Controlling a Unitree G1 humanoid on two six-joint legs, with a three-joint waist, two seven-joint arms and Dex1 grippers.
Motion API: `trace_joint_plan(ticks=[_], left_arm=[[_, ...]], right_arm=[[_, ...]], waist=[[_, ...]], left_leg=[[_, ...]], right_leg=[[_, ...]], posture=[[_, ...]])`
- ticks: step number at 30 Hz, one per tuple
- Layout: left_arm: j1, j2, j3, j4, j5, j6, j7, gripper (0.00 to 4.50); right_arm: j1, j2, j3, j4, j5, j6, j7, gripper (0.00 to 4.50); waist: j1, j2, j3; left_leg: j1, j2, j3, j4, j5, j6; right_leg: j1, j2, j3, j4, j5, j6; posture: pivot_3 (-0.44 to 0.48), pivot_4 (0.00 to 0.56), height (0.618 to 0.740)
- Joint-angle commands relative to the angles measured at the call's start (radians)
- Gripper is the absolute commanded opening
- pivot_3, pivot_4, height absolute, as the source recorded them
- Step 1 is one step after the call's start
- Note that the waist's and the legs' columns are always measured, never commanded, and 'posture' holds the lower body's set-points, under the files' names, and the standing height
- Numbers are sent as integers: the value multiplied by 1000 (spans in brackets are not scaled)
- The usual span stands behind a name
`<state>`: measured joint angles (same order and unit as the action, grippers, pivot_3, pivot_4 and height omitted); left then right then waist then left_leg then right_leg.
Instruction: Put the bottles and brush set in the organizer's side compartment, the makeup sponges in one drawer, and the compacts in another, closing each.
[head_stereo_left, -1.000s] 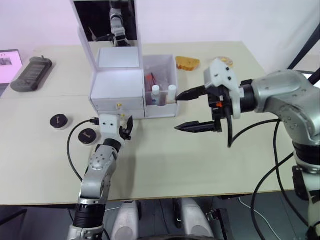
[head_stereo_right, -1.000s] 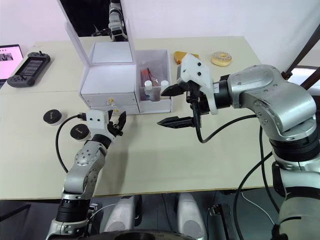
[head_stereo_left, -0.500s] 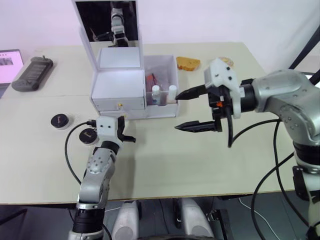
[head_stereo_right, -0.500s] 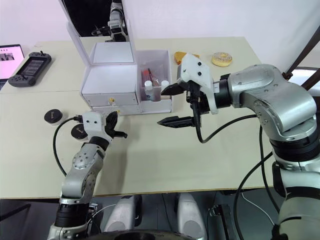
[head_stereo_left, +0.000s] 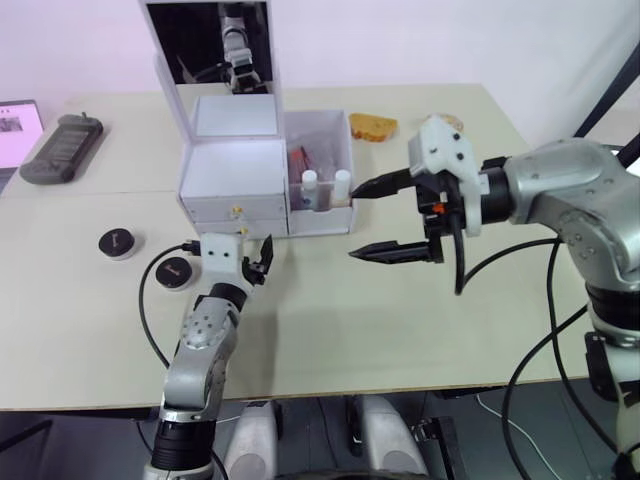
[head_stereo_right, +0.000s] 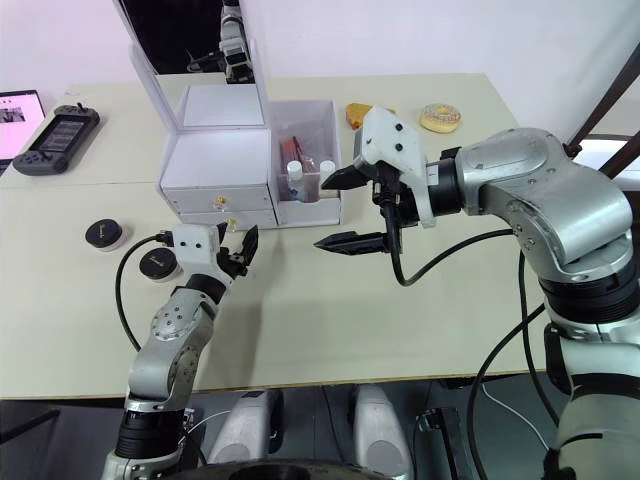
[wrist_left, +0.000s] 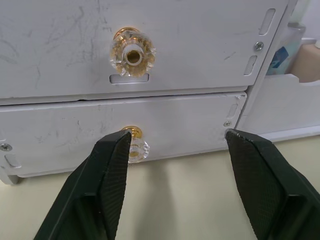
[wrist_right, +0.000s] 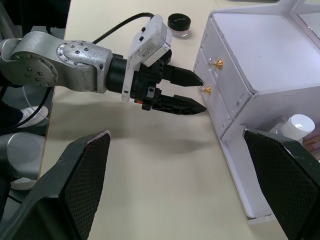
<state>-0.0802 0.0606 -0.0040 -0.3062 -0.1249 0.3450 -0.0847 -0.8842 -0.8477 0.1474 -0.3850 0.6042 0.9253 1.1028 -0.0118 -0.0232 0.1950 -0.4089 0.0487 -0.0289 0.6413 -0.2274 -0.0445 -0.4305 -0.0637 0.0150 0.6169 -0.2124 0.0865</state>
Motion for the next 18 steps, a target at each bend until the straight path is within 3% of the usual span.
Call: trace_joint_plan(ticks=[1, 17, 18], left_arm=[[-10, -10, 13, -3, -3, -4, 14, 3202], [-76, -25, 39, 100, -9, -44, 18, 3202], [-77, -25, 39, 102, -7, -45, 19, 2963]], right_arm=[[-4, -10, -20, -13, -1, -6, -7, 4500], [-6, -14, -22, -15, -3, -6, -15, 4500], [-6, -14, -21, -13, -4, -8, -15, 4500]], waist=[[0, 0, 0], [0, 0, 0], [0, 0, 0]], left_leg=[[0, 0, 0, 0, 0, 0], [0, 0, 0, 0, 0, 0], [0, 0, 0, 0, 0, 0]], right_leg=[[0, 0, 0, 0, 0, 0], [0, 0, 0, -1, 0, 0], [0, 0, 0, -1, 0, 0]], posture=[[0, 150, 740], [0, 150, 740], [0, 150, 740]])
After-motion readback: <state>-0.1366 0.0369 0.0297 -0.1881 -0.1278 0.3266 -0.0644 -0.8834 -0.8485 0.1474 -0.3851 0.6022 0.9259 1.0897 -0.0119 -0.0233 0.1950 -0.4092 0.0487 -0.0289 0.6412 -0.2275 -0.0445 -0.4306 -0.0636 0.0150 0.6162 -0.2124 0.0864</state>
